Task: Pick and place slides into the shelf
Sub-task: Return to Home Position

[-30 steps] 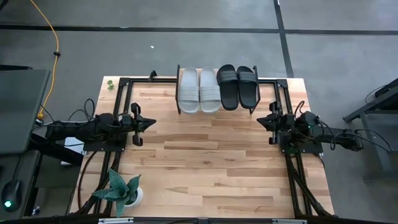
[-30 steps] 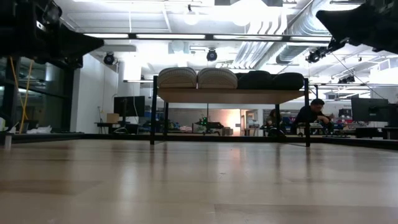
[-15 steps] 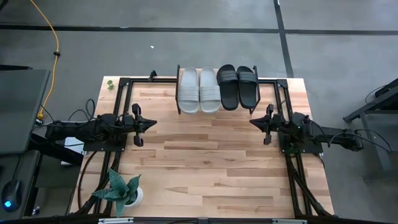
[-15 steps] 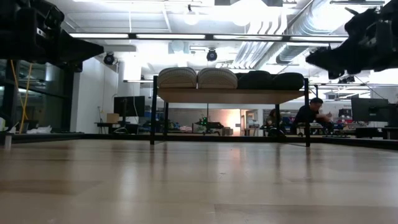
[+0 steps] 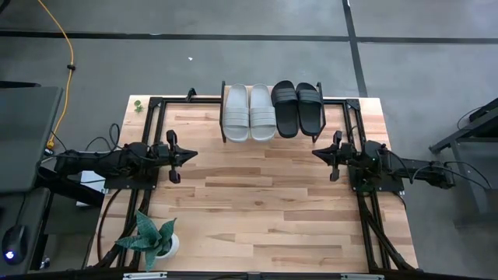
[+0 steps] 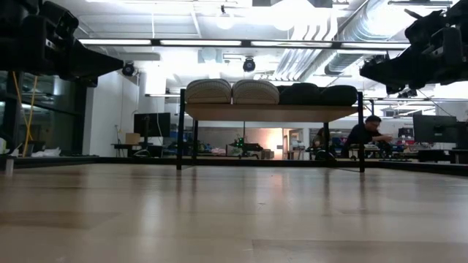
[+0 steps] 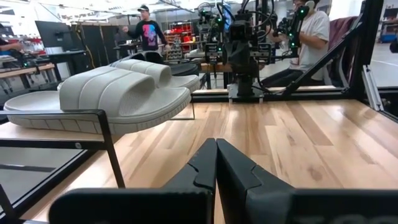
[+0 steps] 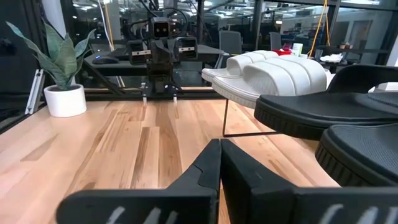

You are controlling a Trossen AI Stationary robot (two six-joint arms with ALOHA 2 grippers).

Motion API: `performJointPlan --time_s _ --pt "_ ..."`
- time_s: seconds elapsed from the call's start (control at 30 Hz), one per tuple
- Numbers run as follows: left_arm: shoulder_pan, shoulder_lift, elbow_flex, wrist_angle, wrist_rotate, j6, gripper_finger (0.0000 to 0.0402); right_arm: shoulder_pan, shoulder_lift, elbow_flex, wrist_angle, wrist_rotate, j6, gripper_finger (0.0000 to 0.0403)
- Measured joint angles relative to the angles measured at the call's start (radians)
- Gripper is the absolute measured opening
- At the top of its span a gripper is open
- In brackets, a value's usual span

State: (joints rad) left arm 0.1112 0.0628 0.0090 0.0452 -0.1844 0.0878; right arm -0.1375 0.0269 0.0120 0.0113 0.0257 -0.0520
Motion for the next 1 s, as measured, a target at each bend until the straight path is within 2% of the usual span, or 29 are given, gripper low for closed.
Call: performJointPlan --time_s 0.2,0.47,1.0 --pt "0.000 0.000 0.000 -0.001 0.006 0.012 0.0001 0.000 0.000 0.000 0.000 0.000 -0.008 0.0000" --pt "0.000 0.000 0.000 -0.020 0.122 0.066 0.0001 0.000 0.000 0.000 -0.001 0.000 -0.027 0.0000" --pt "0.000 0.000 0.000 -0.020 0.124 0.064 0.0001 0.000 0.000 0.000 -0.001 0.000 -0.009 0.0000"
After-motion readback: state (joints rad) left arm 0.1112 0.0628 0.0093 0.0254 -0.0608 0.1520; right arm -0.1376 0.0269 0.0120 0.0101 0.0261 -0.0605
